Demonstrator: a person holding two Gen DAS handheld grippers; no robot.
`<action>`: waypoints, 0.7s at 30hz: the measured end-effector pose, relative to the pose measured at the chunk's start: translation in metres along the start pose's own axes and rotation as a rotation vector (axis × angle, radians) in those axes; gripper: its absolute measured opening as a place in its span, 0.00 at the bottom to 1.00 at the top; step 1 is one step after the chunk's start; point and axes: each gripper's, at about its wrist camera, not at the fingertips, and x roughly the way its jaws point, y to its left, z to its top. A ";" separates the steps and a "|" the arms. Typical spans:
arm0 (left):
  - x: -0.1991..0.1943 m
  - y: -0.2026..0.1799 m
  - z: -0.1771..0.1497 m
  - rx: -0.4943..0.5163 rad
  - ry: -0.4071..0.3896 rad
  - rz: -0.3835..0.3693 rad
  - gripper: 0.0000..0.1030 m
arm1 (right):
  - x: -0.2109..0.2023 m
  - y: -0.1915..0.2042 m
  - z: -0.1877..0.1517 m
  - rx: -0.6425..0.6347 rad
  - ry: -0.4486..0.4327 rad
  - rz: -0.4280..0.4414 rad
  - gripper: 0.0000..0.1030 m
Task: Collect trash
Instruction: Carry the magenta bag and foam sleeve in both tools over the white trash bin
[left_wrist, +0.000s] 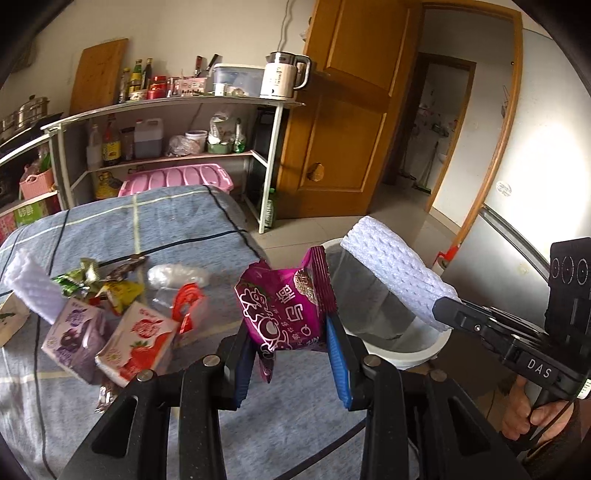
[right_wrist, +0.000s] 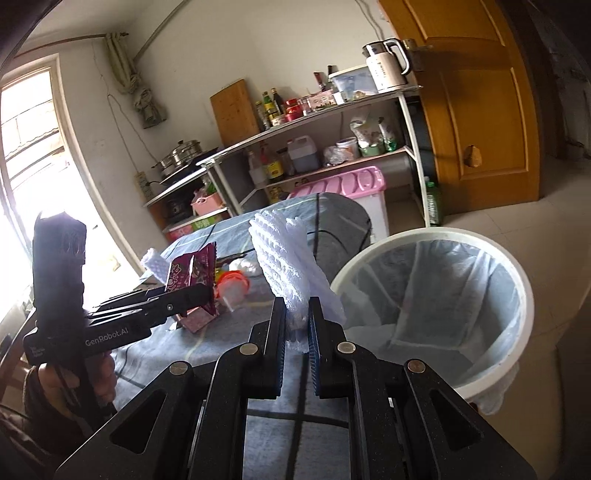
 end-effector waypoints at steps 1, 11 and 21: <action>0.006 -0.007 0.004 0.014 0.007 -0.013 0.36 | -0.003 -0.005 0.001 0.003 -0.006 -0.026 0.11; 0.077 -0.069 0.025 0.103 0.088 -0.124 0.36 | 0.003 -0.057 0.010 0.032 0.042 -0.239 0.11; 0.131 -0.089 0.027 0.116 0.178 -0.135 0.40 | 0.021 -0.083 0.005 0.010 0.100 -0.345 0.12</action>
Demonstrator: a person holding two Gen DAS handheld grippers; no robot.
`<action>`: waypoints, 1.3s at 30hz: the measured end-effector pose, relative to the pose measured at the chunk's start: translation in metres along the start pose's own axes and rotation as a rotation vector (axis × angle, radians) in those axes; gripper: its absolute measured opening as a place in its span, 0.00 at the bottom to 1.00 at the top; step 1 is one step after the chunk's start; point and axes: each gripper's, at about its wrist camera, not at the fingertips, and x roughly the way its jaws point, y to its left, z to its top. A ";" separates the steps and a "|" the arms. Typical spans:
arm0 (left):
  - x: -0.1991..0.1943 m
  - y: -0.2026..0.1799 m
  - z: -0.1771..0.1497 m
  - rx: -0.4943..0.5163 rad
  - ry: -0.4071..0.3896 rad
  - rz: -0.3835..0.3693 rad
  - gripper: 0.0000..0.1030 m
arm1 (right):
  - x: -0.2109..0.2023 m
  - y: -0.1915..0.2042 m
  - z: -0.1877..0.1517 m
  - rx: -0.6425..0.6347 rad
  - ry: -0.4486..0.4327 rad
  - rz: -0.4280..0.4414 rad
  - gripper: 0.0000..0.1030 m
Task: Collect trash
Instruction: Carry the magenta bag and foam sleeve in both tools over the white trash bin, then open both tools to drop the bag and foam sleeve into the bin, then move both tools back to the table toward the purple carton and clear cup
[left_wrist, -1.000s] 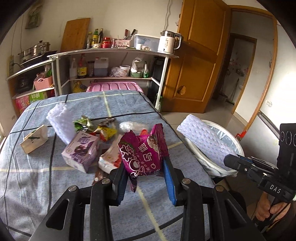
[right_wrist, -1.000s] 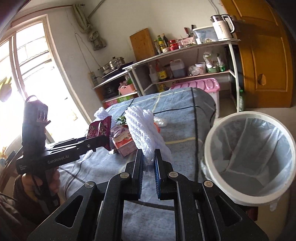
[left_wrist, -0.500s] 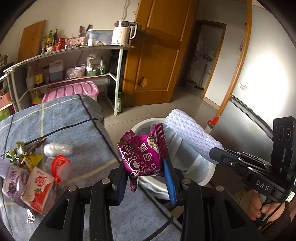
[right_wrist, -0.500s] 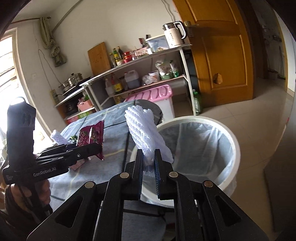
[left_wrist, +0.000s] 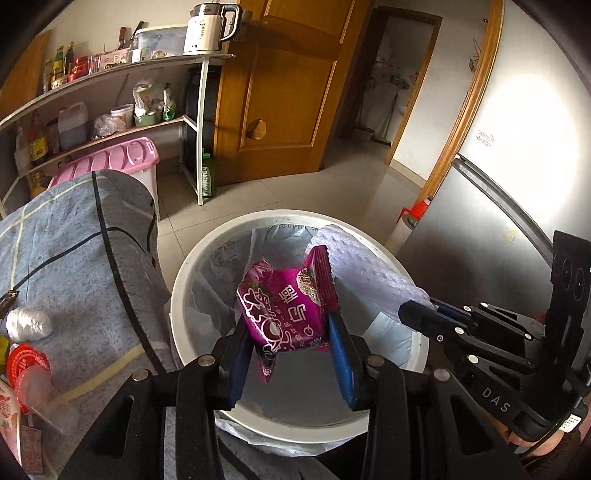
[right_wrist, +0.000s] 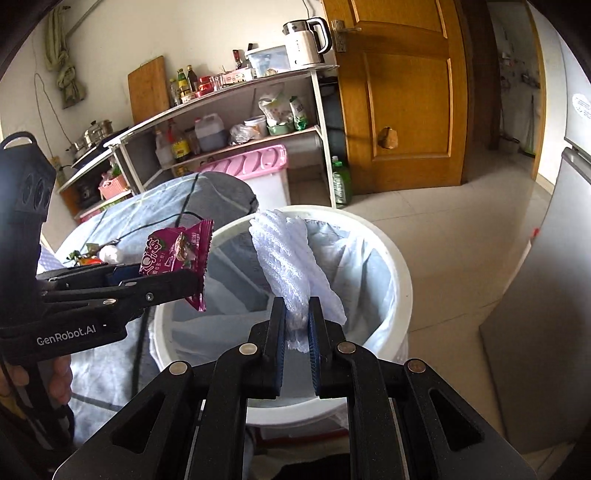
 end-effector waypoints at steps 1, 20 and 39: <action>0.003 0.000 0.001 0.004 0.005 0.007 0.42 | 0.002 -0.001 0.000 -0.003 0.006 -0.014 0.12; -0.021 0.007 -0.007 -0.007 -0.028 0.053 0.58 | -0.004 -0.004 -0.007 0.031 -0.006 -0.028 0.42; -0.147 0.100 -0.066 -0.203 -0.180 0.280 0.63 | -0.015 0.106 0.004 -0.077 -0.057 0.195 0.49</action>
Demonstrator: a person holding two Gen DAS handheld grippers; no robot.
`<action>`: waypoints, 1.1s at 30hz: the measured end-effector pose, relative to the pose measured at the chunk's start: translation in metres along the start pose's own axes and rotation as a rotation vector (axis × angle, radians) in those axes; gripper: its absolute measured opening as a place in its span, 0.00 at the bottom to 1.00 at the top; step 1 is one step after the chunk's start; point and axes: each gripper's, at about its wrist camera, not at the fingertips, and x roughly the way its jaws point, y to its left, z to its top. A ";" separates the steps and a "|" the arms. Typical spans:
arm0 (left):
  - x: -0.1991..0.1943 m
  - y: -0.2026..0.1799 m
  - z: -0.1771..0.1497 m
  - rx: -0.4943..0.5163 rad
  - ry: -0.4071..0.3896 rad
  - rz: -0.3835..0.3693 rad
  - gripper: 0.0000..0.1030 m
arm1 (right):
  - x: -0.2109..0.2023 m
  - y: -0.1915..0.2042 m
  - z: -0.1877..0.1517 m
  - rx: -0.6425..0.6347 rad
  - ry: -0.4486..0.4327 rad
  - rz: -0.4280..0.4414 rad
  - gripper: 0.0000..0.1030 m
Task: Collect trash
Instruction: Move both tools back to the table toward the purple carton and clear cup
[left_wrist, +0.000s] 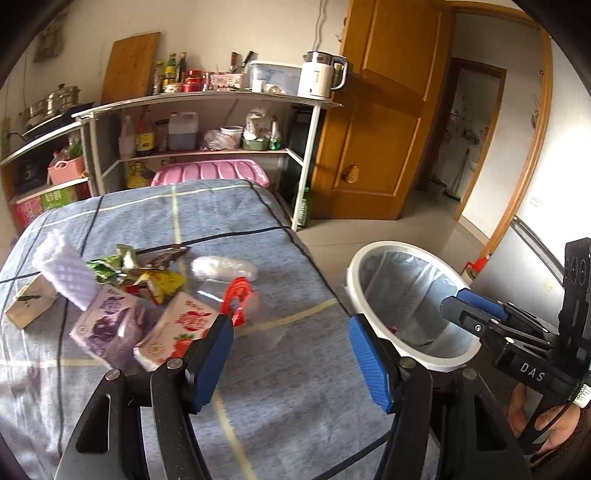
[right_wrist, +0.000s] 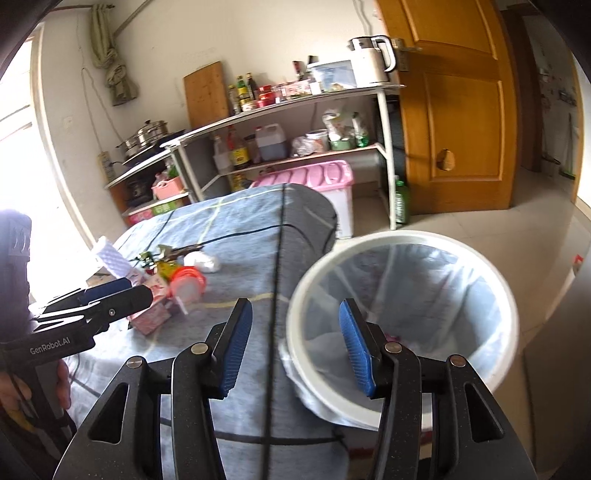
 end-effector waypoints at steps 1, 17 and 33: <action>-0.004 0.008 -0.002 -0.009 -0.006 0.017 0.63 | 0.004 0.007 0.001 -0.006 0.005 0.009 0.49; -0.031 0.108 -0.024 -0.154 -0.007 0.160 0.63 | 0.066 0.079 0.006 -0.100 0.104 0.136 0.49; 0.002 0.159 -0.027 -0.194 0.055 0.169 0.63 | 0.131 0.110 0.004 -0.238 0.244 0.132 0.49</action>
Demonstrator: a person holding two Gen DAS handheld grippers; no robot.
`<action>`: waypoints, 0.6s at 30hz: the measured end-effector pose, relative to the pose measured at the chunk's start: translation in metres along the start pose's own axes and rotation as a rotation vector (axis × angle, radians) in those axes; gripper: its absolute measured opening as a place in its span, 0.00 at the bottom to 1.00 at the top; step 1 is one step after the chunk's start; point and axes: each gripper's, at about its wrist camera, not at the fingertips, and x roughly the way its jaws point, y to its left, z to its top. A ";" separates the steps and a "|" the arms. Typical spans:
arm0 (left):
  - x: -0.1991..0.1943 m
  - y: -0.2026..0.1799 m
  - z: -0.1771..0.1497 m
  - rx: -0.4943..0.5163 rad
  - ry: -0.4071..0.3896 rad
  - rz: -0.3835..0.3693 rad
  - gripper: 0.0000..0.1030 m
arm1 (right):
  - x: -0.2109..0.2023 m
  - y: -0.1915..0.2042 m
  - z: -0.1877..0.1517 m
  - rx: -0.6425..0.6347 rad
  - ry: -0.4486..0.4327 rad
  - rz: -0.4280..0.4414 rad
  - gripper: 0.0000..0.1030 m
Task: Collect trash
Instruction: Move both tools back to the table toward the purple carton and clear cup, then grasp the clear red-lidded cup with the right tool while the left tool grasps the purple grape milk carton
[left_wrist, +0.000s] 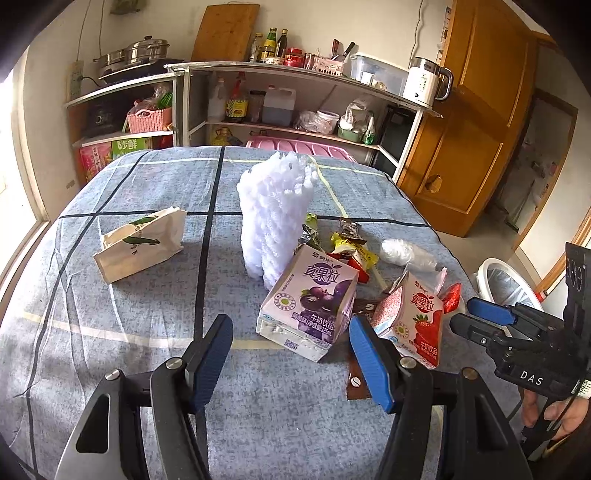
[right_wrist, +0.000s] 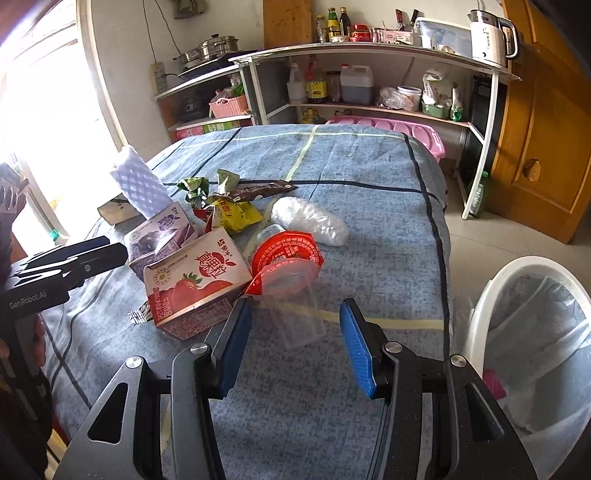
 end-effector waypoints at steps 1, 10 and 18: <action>0.003 0.001 0.000 0.004 0.004 -0.009 0.63 | 0.002 -0.002 0.001 0.006 0.004 0.007 0.49; 0.022 -0.011 0.009 0.082 0.017 -0.059 0.77 | 0.011 -0.004 0.002 0.020 0.020 0.052 0.49; 0.036 -0.015 0.011 0.116 0.047 -0.006 0.77 | 0.015 -0.004 0.002 0.025 0.028 0.067 0.33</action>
